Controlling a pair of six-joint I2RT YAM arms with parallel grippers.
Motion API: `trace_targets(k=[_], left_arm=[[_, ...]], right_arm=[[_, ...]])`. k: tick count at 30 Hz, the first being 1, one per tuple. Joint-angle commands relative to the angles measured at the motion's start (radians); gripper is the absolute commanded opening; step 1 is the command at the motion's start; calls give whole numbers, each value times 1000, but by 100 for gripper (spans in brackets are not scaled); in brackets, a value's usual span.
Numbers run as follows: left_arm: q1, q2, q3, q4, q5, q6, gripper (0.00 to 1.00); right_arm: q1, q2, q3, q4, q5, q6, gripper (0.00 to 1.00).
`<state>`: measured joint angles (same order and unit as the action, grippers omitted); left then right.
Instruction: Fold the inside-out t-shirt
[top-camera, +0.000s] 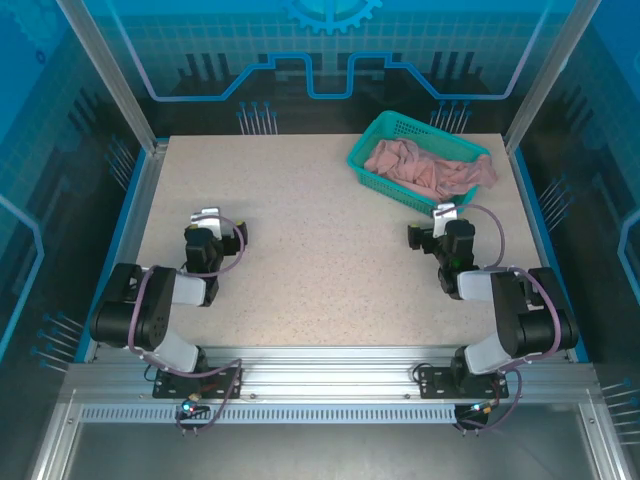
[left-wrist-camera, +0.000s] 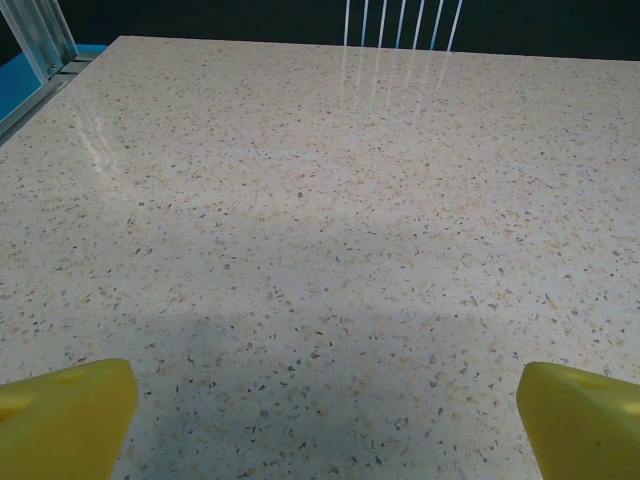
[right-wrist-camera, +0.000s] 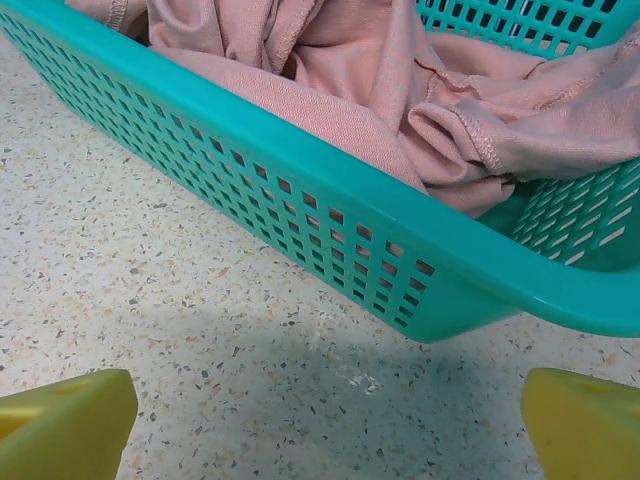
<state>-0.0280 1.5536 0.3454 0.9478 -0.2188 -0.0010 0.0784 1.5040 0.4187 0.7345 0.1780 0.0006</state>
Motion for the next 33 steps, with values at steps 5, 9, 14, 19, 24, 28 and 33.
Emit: trace_targets(k=[5, 9, 14, 19, 24, 28, 33], left_arm=[[7, -3, 19, 8, 19, -21, 99], [8, -3, 20, 9, 19, -20, 99], [8, -2, 21, 5, 19, -21, 99], [7, -3, 22, 6, 19, -20, 99], [7, -2, 22, 6, 19, -20, 99], [8, -2, 18, 9, 20, -20, 99], [7, -145, -11, -54, 5, -25, 99]], right_arm=[[2, -4, 6, 34, -6, 13, 100], [3, -4, 6, 34, -5, 13, 100], [2, -4, 6, 34, -5, 11, 100], [3, -4, 6, 34, -5, 13, 100], [2, -3, 6, 34, -6, 12, 100], [2, -4, 6, 34, -5, 12, 100], [36, -152, -3, -82, 69, 13, 100]])
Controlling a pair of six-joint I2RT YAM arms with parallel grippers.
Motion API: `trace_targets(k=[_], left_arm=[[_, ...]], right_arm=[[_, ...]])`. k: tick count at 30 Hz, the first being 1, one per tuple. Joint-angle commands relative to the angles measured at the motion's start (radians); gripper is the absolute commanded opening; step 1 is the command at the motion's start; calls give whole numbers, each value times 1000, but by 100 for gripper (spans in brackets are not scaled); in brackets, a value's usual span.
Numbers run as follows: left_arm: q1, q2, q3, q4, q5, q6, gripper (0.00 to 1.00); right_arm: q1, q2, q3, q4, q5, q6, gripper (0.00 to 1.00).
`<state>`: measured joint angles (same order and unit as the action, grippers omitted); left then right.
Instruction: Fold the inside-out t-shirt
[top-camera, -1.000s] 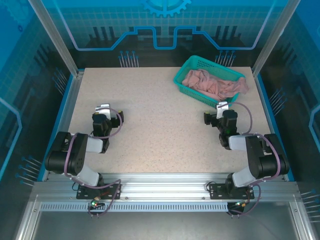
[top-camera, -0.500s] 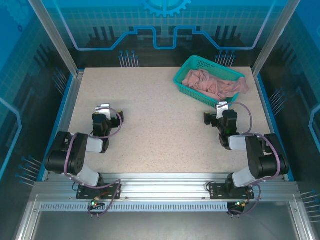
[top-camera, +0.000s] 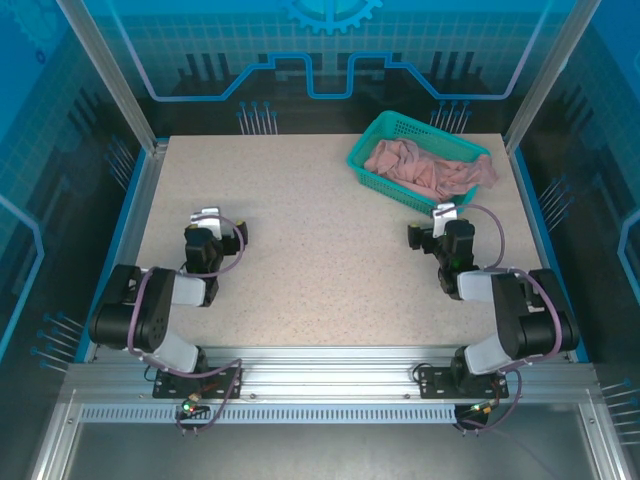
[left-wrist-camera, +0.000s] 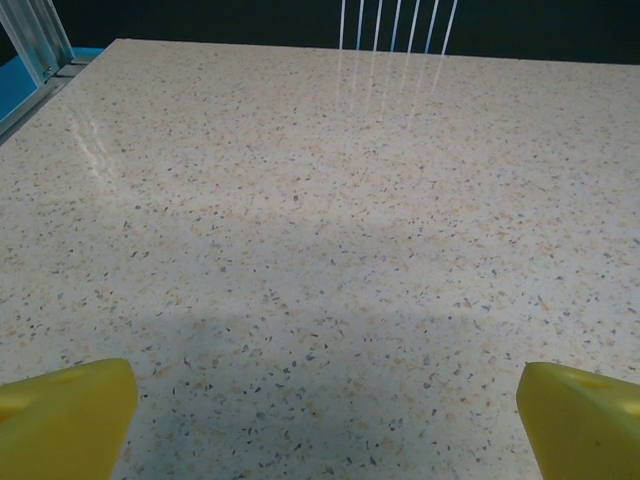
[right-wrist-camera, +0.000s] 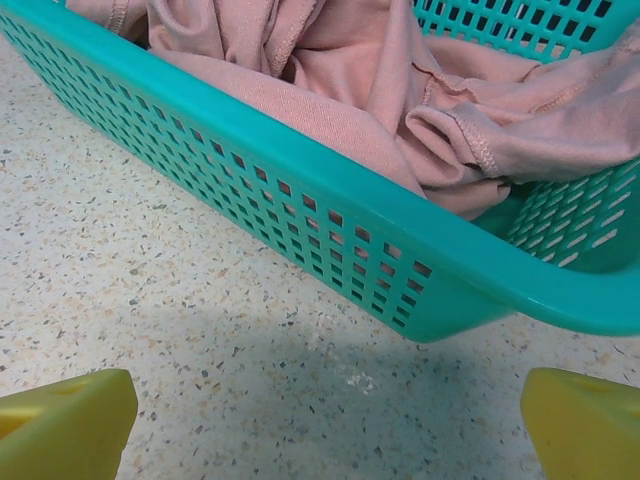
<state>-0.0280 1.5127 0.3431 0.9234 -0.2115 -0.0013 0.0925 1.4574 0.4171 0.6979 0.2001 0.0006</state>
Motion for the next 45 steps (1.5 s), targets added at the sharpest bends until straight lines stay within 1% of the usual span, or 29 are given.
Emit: trace_targets(k=[1, 2, 3, 4, 5, 6, 7, 10, 12, 13, 15, 17, 18, 19, 21, 23, 26, 29, 32, 33, 36, 37, 38, 39, 41, 42, 43, 44, 45], left_arm=[[7, -167, -7, -90, -17, -29, 99], [7, -227, 0, -150, -26, -36, 99], [8, -292, 16, -225, -51, -82, 99], [12, -348, 34, -305, -71, -161, 99], [14, -388, 53, -368, -63, -219, 99], [15, -418, 74, -425, -22, -264, 99], [15, -431, 95, -462, 34, -292, 99], [9, -411, 160, -523, 190, -380, 99], [-19, -378, 198, -531, 247, -427, 99], [-44, -359, 221, -532, 270, -437, 99], [-108, -325, 269, -547, 277, -426, 99], [-171, -283, 321, -574, 271, -399, 99], [-196, -262, 349, -598, 264, -389, 99], [-217, -240, 375, -618, 257, -389, 99], [-239, -208, 412, -651, 258, -392, 99], [-255, -185, 432, -660, 258, -397, 99], [-272, -157, 456, -663, 259, -395, 99], [-282, -134, 483, -687, 259, -396, 99], [-288, -126, 493, -710, 249, -394, 99], [-290, -126, 490, -714, 243, -395, 99], [-291, -128, 483, -726, 232, -398, 99], [-291, -130, 480, -732, 229, -399, 99], [-292, -133, 480, -739, 226, -398, 99], [-292, -139, 482, -753, 223, -396, 99], [-292, -156, 481, -779, 214, -392, 99], [-292, -170, 480, -796, 205, -384, 99], [-291, -182, 479, -807, 195, -380, 99], [-292, -199, 479, -823, 182, -372, 99], [-292, -214, 477, -836, 167, -363, 99]], right_arm=[[20, -167, 10, -134, 57, 42, 100], [20, -214, 9, -184, 56, 72, 100], [21, -265, -1, -215, 51, 117, 100], [41, -312, -14, -237, 58, 113, 100], [72, -350, -17, -265, 114, 110, 100], [92, -396, -14, -309, 151, 121, 100], [106, -441, -14, -340, 161, 143, 100], [135, -535, -6, -390, 170, 219, 100], [160, -532, 34, -417, 167, 263, 100], [178, -499, 80, -453, 172, 272, 100], [210, -391, 199, -520, 182, 255, 100], [208, -243, 360, -621, 200, 233, 100], [190, -159, 452, -689, 183, 226, 100], [164, -48, 594, -781, 153, 232, 100], [127, 101, 756, -894, 94, 245, 100], [102, 244, 913, -983, 47, 272, 100], [78, 429, 1110, -1064, 53, 332, 100], [40, 610, 1346, -1213, 106, 396, 100], [3, 755, 1522, -1326, 87, 449, 100], [-1, 802, 1575, -1355, 71, 457, 100], [-3, 956, 1735, -1434, -36, 474, 100], [-2, 1008, 1796, -1461, -68, 477, 98], [-5, 1052, 1850, -1489, -94, 477, 95], [-6, 1093, 1910, -1511, -128, 474, 86], [-15, 1125, 1983, -1522, -250, 457, 57], [-18, 1113, 2001, -1517, -319, 446, 38], [-20, 1077, 2005, -1512, -361, 435, 24], [-20, 1011, 1989, -1496, -380, 420, 13], [-17, 923, 1950, -1459, -384, 403, 6]])
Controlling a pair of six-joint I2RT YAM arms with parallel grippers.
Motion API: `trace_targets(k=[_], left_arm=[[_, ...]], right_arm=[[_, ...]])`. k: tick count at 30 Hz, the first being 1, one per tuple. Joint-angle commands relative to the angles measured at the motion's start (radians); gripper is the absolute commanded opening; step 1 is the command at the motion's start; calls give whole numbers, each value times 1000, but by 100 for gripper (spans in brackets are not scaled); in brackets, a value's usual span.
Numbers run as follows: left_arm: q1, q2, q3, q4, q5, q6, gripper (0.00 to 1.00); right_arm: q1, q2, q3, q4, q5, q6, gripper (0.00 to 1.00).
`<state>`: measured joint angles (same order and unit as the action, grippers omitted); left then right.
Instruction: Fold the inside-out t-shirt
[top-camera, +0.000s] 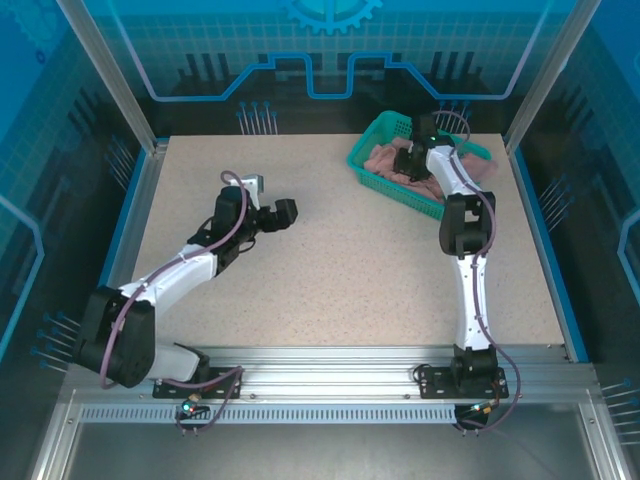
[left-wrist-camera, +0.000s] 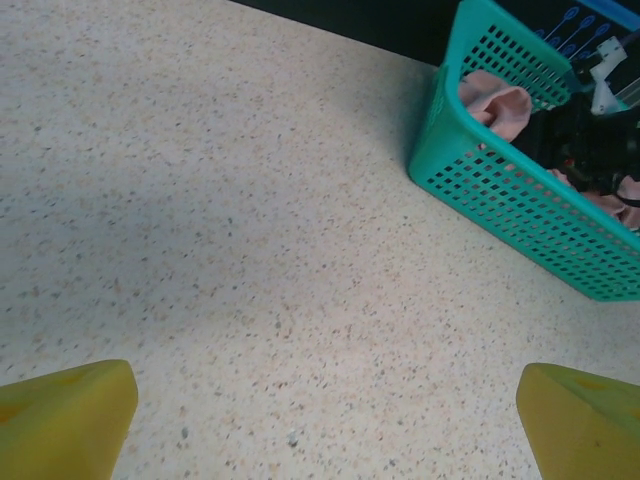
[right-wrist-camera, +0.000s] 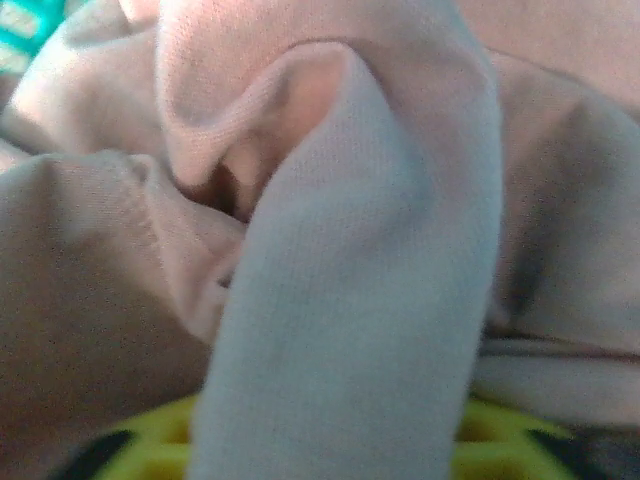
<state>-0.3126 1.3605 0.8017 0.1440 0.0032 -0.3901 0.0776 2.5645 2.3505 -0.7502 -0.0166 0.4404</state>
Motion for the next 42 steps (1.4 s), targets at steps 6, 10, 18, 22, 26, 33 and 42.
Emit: trace_targets(k=[6, 10, 18, 22, 26, 33, 42], left_arm=[[-6, -156, -45, -45, -128, 19, 99], [2, -207, -90, -46, -199, -14, 99], [145, -394, -153, -178, -339, -139, 99], [164, -535, -189, -230, -440, -136, 99], [164, -643, -199, -283, -460, -103, 99], [162, -640, -224, -241, -284, -136, 99], [145, -490, -194, -179, -189, -152, 99]], right_arm=[[55, -765, -356, 287, -152, -44, 0], [209, -923, -412, 305, -129, -101, 0], [476, -881, -457, 342, -134, -78, 3], [507, -710, -427, 264, -151, -73, 40], [498, -646, -440, 144, 18, -234, 70], [320, -666, -639, 124, 258, -590, 95], [197, -446, -535, -26, 316, -712, 88]])
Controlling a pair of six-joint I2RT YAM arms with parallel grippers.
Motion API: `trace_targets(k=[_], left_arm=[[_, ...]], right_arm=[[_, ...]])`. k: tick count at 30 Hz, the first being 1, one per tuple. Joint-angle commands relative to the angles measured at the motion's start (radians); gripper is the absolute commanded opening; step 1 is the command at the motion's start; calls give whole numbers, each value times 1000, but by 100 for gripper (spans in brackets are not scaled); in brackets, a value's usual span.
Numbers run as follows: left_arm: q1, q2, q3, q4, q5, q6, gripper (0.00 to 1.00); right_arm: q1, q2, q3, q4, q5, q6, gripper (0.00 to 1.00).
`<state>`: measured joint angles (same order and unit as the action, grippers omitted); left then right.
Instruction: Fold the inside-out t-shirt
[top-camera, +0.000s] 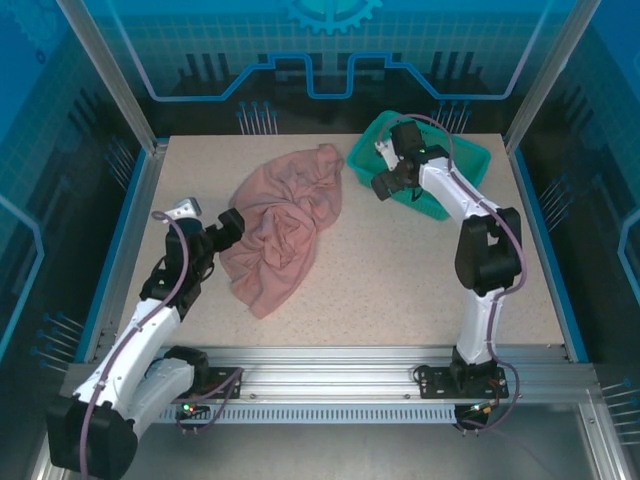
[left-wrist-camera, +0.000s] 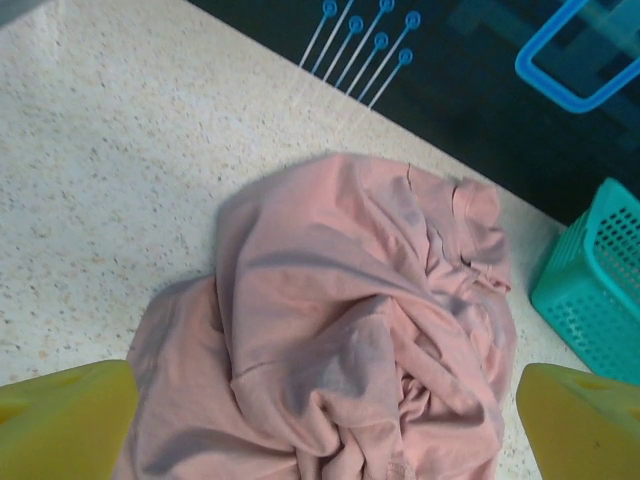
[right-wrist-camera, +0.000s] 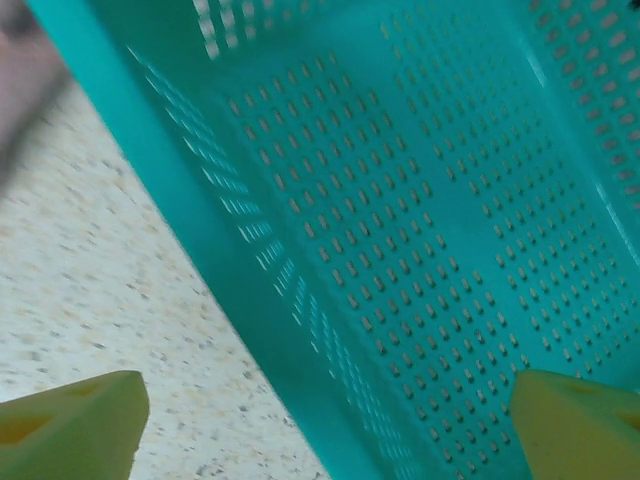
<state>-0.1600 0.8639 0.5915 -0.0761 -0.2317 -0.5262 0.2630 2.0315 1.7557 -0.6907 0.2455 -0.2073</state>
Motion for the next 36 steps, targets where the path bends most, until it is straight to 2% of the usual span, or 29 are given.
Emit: trace_targets(k=[1, 4, 6, 8, 10, 13, 23, 25, 26, 28, 29, 31, 32, 34, 36], left_arm=[[-9, 12, 20, 46, 47, -14, 99], [-13, 20, 28, 49, 49, -8, 99], [-16, 20, 28, 47, 47, -5, 99], [-18, 21, 20, 54, 42, -5, 99], [-19, 27, 4, 72, 40, -9, 99], [-23, 48, -1, 85, 48, -14, 99], [-39, 130, 1, 92, 65, 7, 99], [-41, 157, 6, 91, 78, 22, 99], [-41, 178, 12, 88, 87, 30, 99], [-41, 229, 40, 61, 112, 38, 99], [-41, 264, 61, 42, 140, 49, 99], [-44, 339, 107, 3, 213, 74, 99], [-50, 385, 138, -26, 237, 86, 99], [-71, 477, 201, -76, 238, 105, 99], [-79, 580, 270, -107, 218, 113, 99]], right_arm=[[1, 124, 107, -124, 69, -49, 75], [-30, 166, 191, -216, 83, 8, 47], [-57, 144, 170, -226, 82, 43, 35], [-108, 120, 137, -221, 72, 84, 28], [-173, 125, 144, -230, 56, 129, 23], [-235, 170, 203, -228, 46, 154, 22], [-299, 447, 632, -300, 94, 80, 13], [-303, 488, 712, -311, 97, 61, 18], [-299, 504, 752, -318, 108, 60, 26], [-283, 504, 796, -335, 115, 64, 51], [-271, 477, 787, -334, 109, 72, 60], [-235, 372, 669, -271, 95, 82, 72], [-209, 286, 558, -194, 88, 80, 78], [-148, 111, 350, -46, 76, 73, 89], [-75, -29, 189, 48, 66, 91, 91]])
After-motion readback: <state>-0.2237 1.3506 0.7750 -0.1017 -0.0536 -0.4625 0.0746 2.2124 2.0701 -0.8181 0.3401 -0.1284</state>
